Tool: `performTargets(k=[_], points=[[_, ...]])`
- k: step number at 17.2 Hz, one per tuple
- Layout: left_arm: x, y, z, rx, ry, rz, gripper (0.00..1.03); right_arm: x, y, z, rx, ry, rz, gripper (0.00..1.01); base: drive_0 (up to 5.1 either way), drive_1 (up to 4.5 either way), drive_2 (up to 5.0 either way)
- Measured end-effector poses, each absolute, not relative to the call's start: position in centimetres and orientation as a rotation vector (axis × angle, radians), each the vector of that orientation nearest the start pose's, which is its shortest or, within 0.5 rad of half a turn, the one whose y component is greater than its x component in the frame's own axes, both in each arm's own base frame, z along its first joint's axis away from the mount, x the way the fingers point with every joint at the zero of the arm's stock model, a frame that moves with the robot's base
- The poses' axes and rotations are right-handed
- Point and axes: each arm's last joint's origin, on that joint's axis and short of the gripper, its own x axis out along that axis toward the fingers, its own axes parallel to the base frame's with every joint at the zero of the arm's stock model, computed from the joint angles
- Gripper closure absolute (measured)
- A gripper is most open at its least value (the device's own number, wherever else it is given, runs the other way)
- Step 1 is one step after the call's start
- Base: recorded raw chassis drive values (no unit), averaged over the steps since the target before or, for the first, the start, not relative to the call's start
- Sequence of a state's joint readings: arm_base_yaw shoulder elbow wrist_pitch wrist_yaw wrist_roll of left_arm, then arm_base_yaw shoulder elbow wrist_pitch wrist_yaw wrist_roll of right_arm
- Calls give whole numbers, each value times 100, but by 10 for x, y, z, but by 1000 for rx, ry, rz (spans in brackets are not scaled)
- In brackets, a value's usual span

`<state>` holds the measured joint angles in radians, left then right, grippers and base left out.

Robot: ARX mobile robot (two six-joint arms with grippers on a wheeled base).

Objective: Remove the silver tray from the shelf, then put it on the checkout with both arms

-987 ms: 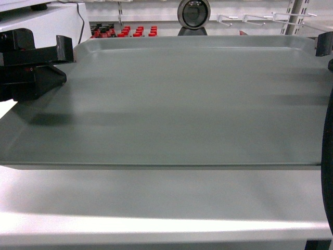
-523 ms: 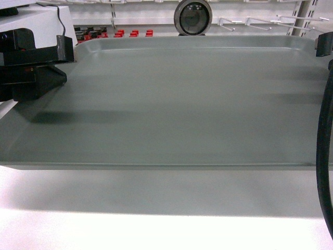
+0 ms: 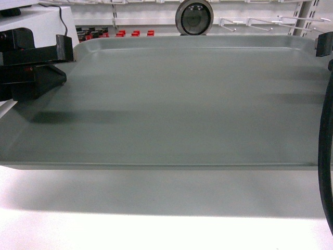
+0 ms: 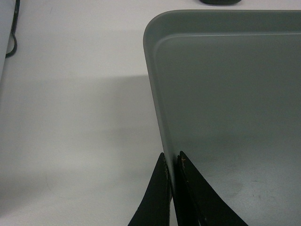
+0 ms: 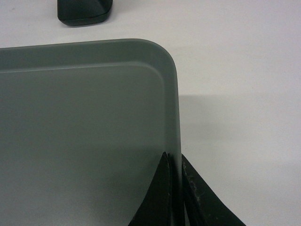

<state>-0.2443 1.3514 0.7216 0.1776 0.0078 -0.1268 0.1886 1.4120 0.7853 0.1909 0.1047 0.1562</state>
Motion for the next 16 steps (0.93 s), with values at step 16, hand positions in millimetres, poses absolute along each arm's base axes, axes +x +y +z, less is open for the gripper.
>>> performTargets(k=[16], points=[[290,-88,236,24,254,4,100,320,51,225,136,197,109,99,0,0,0]])
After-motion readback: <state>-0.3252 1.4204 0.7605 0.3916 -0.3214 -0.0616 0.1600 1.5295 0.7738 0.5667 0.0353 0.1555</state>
